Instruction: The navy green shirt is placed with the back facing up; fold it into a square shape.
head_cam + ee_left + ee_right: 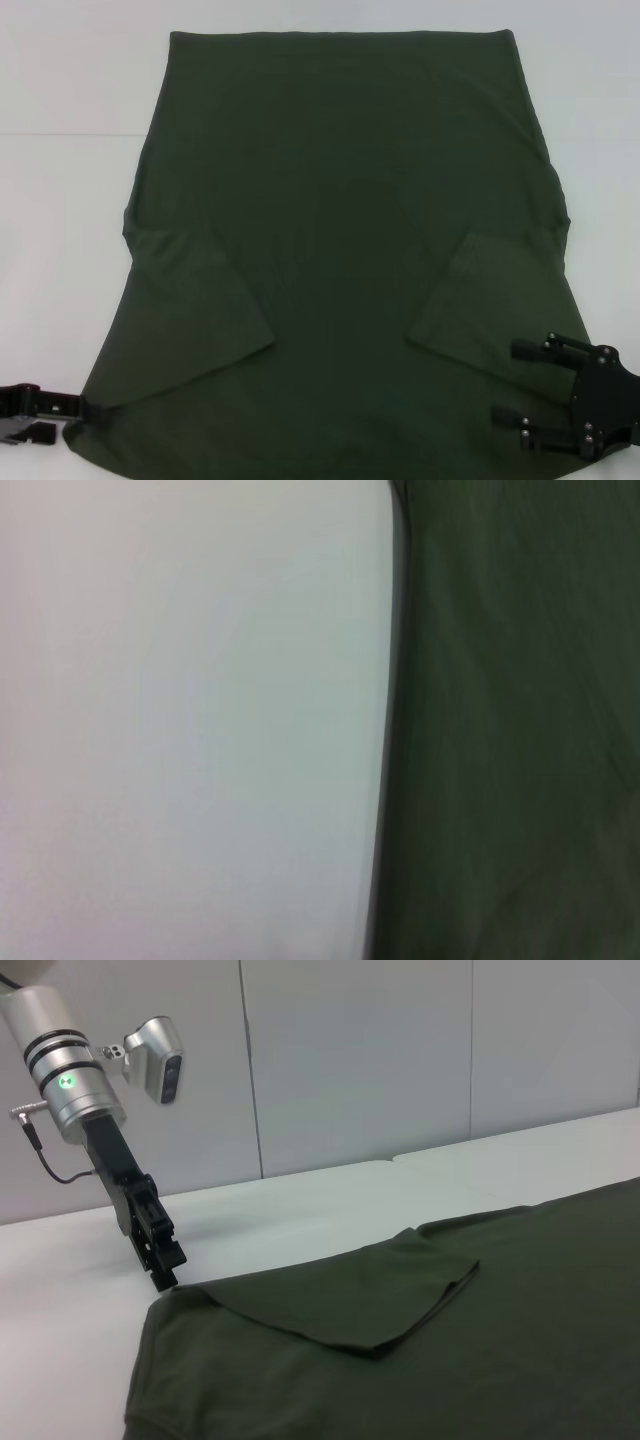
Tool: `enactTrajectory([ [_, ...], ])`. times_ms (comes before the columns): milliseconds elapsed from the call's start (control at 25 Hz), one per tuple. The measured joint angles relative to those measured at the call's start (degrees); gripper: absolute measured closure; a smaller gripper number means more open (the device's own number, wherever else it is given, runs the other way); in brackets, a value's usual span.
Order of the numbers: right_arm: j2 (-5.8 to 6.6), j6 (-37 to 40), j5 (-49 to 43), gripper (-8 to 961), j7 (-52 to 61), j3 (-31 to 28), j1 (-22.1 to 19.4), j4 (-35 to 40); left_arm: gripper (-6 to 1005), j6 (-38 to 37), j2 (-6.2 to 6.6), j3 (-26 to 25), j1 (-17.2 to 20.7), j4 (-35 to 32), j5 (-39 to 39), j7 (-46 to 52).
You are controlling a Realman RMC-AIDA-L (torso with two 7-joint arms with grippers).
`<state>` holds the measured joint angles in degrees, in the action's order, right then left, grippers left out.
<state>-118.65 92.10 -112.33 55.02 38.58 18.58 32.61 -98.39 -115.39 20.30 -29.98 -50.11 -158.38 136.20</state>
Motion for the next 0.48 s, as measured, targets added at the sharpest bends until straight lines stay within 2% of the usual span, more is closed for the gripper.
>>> enactTrajectory([
  [480, 0.00, 0.01, -0.01, 97, 0.02, 0.00, 0.18, -0.29, 148, -0.08, -0.33, 0.09, -0.95, 2.03, 0.48, 0.68],
])
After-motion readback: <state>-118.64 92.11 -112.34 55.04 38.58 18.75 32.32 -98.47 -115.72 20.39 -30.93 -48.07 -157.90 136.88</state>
